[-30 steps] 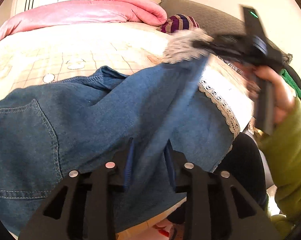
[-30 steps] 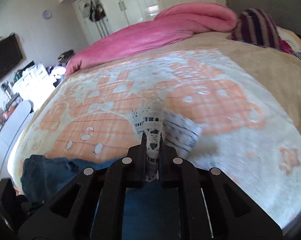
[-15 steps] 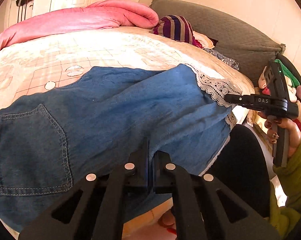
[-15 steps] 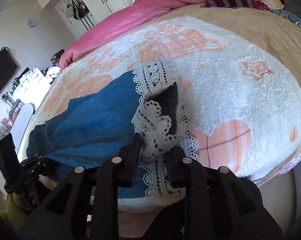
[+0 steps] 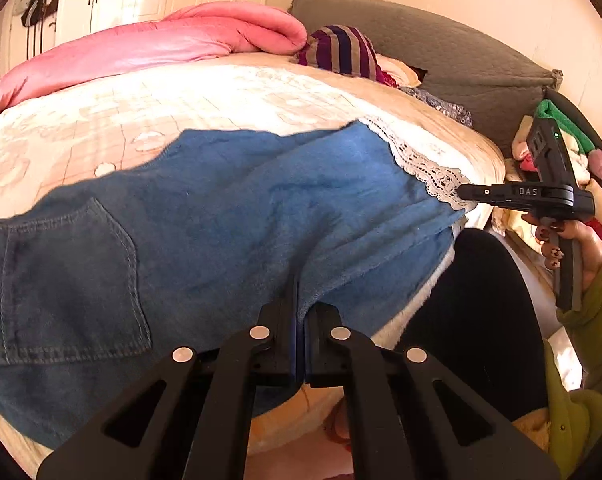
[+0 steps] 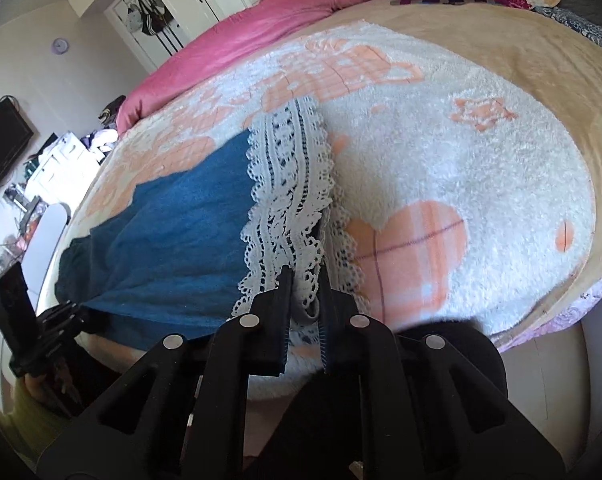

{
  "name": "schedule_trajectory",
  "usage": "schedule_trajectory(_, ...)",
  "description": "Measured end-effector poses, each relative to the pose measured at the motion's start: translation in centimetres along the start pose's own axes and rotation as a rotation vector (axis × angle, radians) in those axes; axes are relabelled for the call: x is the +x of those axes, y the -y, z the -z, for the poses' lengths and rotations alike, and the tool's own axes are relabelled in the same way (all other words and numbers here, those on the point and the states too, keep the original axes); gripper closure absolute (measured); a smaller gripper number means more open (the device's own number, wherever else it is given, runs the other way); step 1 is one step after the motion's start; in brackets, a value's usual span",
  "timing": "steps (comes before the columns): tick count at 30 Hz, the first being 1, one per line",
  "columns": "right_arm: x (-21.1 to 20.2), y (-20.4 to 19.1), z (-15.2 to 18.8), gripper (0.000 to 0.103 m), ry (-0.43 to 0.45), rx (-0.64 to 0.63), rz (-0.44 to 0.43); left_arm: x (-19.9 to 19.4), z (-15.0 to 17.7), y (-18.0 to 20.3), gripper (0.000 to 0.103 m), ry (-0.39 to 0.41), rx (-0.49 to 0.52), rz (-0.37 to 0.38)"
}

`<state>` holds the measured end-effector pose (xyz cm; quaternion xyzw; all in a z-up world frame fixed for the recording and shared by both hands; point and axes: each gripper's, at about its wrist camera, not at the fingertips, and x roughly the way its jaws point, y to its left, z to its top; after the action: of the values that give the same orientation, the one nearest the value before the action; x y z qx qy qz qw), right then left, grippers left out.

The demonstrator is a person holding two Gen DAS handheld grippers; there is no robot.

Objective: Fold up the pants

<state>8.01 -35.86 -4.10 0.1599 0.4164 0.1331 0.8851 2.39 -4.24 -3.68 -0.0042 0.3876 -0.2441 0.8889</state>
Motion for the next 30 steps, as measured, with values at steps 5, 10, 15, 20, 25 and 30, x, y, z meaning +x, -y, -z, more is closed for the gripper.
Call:
schedule_trajectory(5, 0.9, -0.2, 0.5, 0.083, -0.033, -0.050, 0.110, 0.5, 0.5, 0.2, 0.101, -0.038, 0.021, -0.005)
schedule_trajectory(10, -1.8, -0.3, 0.3, 0.071, 0.046, -0.081, 0.168, -0.2, 0.8, 0.2, 0.087, -0.052, 0.015, 0.008)
schedule_trajectory(15, -3.4, -5.1, 0.9, 0.062, 0.059, -0.341, 0.099, -2.8, 1.1, -0.8, 0.073, -0.029, -0.032, -0.007)
schedule_trajectory(20, -0.4, -11.0, 4.3, 0.062, -0.023, -0.650, 0.050, -7.3, 0.4, -5.3, 0.056, 0.070, -0.196, -0.120)
schedule_trajectory(25, 3.0, -14.5, 6.5, 0.062, -0.084, -0.838, 0.061, -10.0, 1.1, -11.2, 0.045, 0.084, -0.385, -0.333)
schedule_trajectory(30, 5.5, -14.7, 6.4, 0.102, -0.116, -0.842, 0.112, -10.1, 1.6, -13.9, 0.041, 0.094, -0.492, -0.348)
